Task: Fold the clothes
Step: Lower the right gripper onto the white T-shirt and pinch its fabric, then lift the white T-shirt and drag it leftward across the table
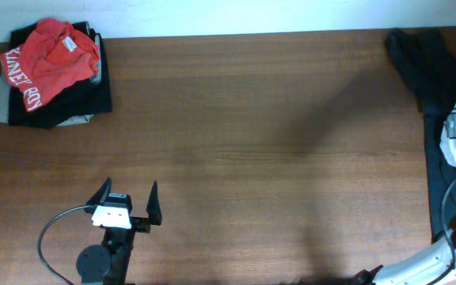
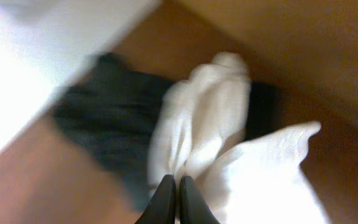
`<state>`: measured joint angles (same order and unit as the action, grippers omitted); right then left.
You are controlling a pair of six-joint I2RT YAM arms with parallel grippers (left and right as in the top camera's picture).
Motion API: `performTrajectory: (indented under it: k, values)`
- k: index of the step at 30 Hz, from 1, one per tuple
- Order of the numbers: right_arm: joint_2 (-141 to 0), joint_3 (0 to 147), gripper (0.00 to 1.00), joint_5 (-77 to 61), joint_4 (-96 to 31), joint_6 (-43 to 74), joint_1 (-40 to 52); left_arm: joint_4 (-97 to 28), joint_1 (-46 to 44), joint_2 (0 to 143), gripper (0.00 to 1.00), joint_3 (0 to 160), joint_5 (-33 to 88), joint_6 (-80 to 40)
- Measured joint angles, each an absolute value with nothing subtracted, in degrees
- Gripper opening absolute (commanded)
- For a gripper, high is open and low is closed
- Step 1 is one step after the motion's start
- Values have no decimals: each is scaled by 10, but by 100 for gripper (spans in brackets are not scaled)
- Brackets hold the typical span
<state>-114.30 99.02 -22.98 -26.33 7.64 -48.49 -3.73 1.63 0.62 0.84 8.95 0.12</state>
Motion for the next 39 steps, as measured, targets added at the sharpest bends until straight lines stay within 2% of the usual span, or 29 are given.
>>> performTrajectory:
  k: [2, 5, 10, 13, 16, 17, 18, 19, 20, 22, 26, 30, 39]
  values:
    - [-1121, 990, 4, -260, -262, 98, -440, -37, 16, 6, 100, 8, 90, 1]
    - [-1087, 990, 4, -292, -262, 123, -327, -37, 16, 6, 99, 8, 90, 1]
    - [-1057, 991, 4, -317, -231, 157, -92, -37, 16, 6, 100, 8, 90, 1]
    - [-1057, 991, 4, -309, -224, 167, 16, -37, 16, 6, 99, 8, 90, 1]
    - [-1057, 991, 11, -287, -223, 176, 139, -37, 16, 6, 99, 8, 90, 1]
    - [-1058, 991, 27, -277, -223, 179, 176, -37, 16, 6, 100, 8, 90, 1]
    - [-1061, 991, 54, -265, -223, 183, 217, -37, 16, 6, 100, 8, 89, 1]
    - [-1063, 991, 75, -255, -223, 186, 241, -37, 16, 6, 100, 8, 90, 1]
    - [-1066, 991, 86, -241, -223, 188, 266, -37, 16, 6, 100, 8, 90, 1]
    - [-1071, 991, 98, -207, -223, 190, 304, -37, 16, 6, 100, 8, 90, 1]
    - [-1073, 992, 99, -159, -226, 184, 322, -37, 16, 6, 100, 8, 90, 1]
    - [-1073, 992, 99, -130, -276, 177, 287, -37, 16, 6, 100, 8, 90, 1]
    - [-1073, 994, 99, -104, -425, 178, 67, -37, 16, 6, 100, 8, 90, 1]
